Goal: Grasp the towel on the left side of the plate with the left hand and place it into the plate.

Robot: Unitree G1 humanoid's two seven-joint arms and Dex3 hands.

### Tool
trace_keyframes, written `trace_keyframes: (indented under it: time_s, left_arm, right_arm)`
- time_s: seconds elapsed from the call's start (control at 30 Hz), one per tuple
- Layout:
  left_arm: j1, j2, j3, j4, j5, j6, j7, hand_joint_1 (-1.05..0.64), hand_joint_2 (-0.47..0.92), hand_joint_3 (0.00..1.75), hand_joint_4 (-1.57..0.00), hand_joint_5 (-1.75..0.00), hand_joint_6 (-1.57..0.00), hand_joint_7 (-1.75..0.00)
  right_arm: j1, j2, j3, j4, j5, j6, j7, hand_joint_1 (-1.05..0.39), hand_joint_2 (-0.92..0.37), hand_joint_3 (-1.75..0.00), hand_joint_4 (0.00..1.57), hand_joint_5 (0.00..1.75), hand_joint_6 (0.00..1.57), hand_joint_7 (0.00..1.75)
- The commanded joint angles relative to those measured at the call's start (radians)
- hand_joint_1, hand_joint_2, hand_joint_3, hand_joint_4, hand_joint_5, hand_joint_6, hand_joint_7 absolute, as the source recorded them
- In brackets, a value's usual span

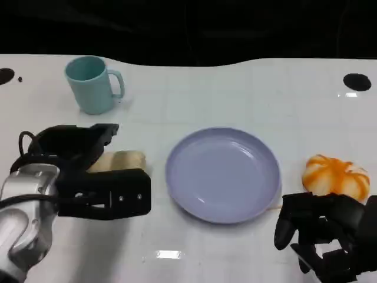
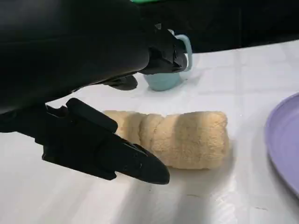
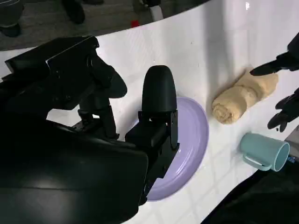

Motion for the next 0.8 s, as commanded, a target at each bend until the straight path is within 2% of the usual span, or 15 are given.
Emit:
trace_keyframes:
  time_s: [0.03, 0.37, 0.47, 0.57, 0.63, 0.67, 0.7, 0.73, 0.77, 0.8]
  left_arm:
    - [-0.086, -0.037, -0.031, 0.178, 0.013, -0.021, 0.025, -0.60, 0.87, 0.01, -0.30, -0.15, -0.21, -0.01]
    - [-0.204, -0.131, -0.067, 0.582, -0.039, -0.134, 0.078, -0.59, 0.91, 0.01, -0.42, -0.11, -0.30, -0.02]
    - [-0.216, -0.141, -0.068, 0.666, -0.060, -0.202, 0.122, -0.52, 0.92, 0.06, -0.57, -0.12, -0.47, -0.05]
    - [-0.217, -0.148, -0.051, 0.723, -0.090, -0.273, 0.206, -0.35, 0.92, 0.15, -0.79, -0.22, -0.79, -0.11]
    - [-0.215, -0.149, -0.045, 0.742, -0.099, -0.311, 0.273, -0.25, 0.92, 0.20, -0.80, -0.99, -1.01, -0.07]
    - [-0.214, -0.148, -0.043, 0.748, -0.101, -0.325, 0.298, -0.24, 0.92, 0.19, -0.82, -1.21, -1.10, -0.08]
    - [-0.212, -0.145, -0.044, 0.752, -0.098, -0.341, 0.330, -0.23, 0.92, 0.18, -0.82, -1.35, -1.15, -0.10]
    - [-0.212, -0.142, -0.047, 0.754, -0.093, -0.352, 0.359, -0.22, 0.92, 0.21, -0.79, -1.58, -1.14, -0.29]
    - [-0.210, -0.140, -0.048, 0.756, -0.089, -0.360, 0.390, -0.22, 0.92, 0.22, -0.78, -1.66, -1.01, -0.61]
    - [-0.209, -0.139, -0.049, 0.757, -0.086, -0.366, 0.412, -0.22, 0.92, 0.27, -0.78, -1.71, -0.80, -1.17]
  right_arm:
    - [0.004, -0.008, -0.006, -0.016, 0.006, 0.009, -0.001, 0.06, -0.60, -1.06, 0.69, 1.69, 0.69, 1.43]
    - [0.009, -0.007, -0.007, -0.034, 0.006, 0.019, -0.003, 0.06, -0.59, -1.06, 0.70, 1.68, 0.69, 1.43]
    - [0.010, -0.005, -0.008, -0.039, 0.009, 0.029, -0.003, 0.05, -0.59, -1.06, 0.70, 1.68, 0.69, 1.43]
    - [0.009, -0.006, -0.009, -0.042, 0.009, 0.036, -0.004, 0.05, -0.59, -1.06, 0.69, 1.67, 0.69, 1.42]
    - [0.008, -0.007, -0.010, -0.041, 0.009, 0.037, -0.003, 0.05, -0.59, -1.06, 0.69, 1.66, 0.69, 1.42]
    - [0.007, -0.007, -0.010, -0.041, 0.009, 0.035, -0.002, 0.05, -0.59, -1.05, 0.70, 1.67, 0.69, 1.42]
    - [0.007, -0.008, -0.009, -0.040, 0.008, 0.034, -0.002, 0.05, -0.59, -1.05, 0.70, 1.67, 0.69, 1.41]
    - [0.007, -0.008, -0.009, -0.040, 0.008, 0.033, -0.001, 0.05, -0.59, -1.05, 0.70, 1.67, 0.69, 1.41]
    - [0.008, -0.008, -0.009, -0.041, 0.009, 0.035, -0.001, 0.05, -0.59, -1.05, 0.69, 1.66, 0.69, 1.41]
    - [0.008, -0.007, -0.009, -0.042, 0.010, 0.037, -0.001, 0.05, -0.60, -1.05, 0.69, 1.66, 0.69, 1.41]
